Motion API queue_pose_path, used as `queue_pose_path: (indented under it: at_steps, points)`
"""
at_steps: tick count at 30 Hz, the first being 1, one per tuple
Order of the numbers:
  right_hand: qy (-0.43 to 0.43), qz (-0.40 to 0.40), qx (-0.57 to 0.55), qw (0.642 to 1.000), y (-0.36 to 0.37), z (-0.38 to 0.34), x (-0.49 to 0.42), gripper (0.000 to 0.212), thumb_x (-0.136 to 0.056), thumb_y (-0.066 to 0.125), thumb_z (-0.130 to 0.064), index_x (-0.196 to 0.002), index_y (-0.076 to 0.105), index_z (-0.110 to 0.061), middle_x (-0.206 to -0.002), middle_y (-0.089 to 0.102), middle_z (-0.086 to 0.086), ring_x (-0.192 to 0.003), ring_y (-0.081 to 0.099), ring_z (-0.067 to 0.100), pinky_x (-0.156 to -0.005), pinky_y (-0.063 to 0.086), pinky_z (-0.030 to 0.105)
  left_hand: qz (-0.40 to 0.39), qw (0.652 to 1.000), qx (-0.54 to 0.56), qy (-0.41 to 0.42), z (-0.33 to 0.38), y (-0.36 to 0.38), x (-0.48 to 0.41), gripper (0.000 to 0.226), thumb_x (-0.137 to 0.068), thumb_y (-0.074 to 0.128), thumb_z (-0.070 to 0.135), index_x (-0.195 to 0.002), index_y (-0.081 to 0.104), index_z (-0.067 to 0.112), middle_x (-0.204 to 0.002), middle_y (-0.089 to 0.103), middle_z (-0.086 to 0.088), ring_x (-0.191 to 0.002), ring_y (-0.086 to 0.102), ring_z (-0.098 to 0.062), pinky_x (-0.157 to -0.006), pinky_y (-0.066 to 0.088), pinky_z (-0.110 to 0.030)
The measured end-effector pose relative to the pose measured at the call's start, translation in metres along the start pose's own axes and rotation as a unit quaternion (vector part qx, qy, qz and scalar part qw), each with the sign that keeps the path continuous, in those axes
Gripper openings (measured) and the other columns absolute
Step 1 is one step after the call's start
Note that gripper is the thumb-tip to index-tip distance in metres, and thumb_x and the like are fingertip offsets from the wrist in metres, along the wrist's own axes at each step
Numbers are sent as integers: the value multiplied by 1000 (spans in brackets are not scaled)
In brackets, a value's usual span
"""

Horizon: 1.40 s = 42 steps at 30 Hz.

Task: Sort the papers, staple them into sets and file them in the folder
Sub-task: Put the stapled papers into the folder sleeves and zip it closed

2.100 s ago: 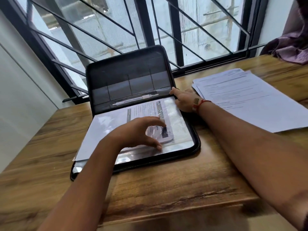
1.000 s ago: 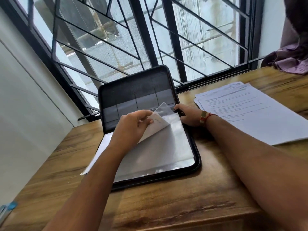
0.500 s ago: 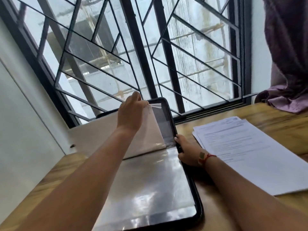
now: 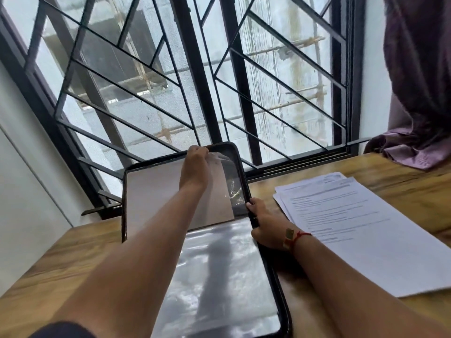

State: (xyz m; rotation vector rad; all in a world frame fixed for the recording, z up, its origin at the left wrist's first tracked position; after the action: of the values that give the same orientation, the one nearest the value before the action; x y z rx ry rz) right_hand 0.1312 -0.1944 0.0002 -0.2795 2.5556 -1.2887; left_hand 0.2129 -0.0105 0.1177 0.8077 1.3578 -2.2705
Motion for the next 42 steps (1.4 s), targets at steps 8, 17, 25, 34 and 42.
queue_pose_path:
  at_steps: [8,17,25,34,42]
  points:
    - [7,3,46,999,-1,-1,0,80,-83,54,-14,-153,15,-13,-148,49,4,-128,50,33,-111,34,41,-64,984,-66,151,-7,16,60,76,-84,76,14,-149,38,6,-151,36,-17,-138,36,-34,-116,36,-44]
    - [21,3,56,998,2,2,-5,83,-79,56,-19,-151,16,-16,-136,57,13,-122,53,36,-106,40,43,-149,948,-243,143,-17,27,106,54,-94,60,43,-144,44,31,-150,40,2,-136,37,-24,-100,38,-41]
    - [8,10,56,998,0,0,-3,78,-82,58,-17,-150,20,-16,-136,56,15,-123,51,37,-107,38,41,-161,961,-210,81,-6,27,121,52,-99,51,36,-148,38,25,-157,34,-1,-144,32,-25,-109,36,-42]
    - [9,9,64,998,3,0,-3,76,-82,56,-18,-150,21,-14,-134,57,19,-122,51,41,-107,37,43,-163,975,-148,1,2,25,160,53,-99,45,54,-142,46,23,-143,50,1,-133,44,-23,-103,39,-40]
    - [6,24,21,999,-4,-10,1,69,-83,52,-12,-148,30,-19,-131,59,18,-117,56,37,-102,45,43,-236,958,-160,14,-6,30,164,66,-102,28,59,-157,25,25,-167,17,4,-154,12,-17,-119,22,-42]
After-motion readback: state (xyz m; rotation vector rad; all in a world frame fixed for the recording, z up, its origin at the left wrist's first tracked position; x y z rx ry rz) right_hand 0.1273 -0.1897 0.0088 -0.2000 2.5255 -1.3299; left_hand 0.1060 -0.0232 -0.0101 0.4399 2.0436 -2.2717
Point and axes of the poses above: each hand's wrist, its own x-axis away from the middle knuckle, its own y-axis out of the palm, z = x × y, the point moved 1 cm from there along -x, towards the middle knuckle
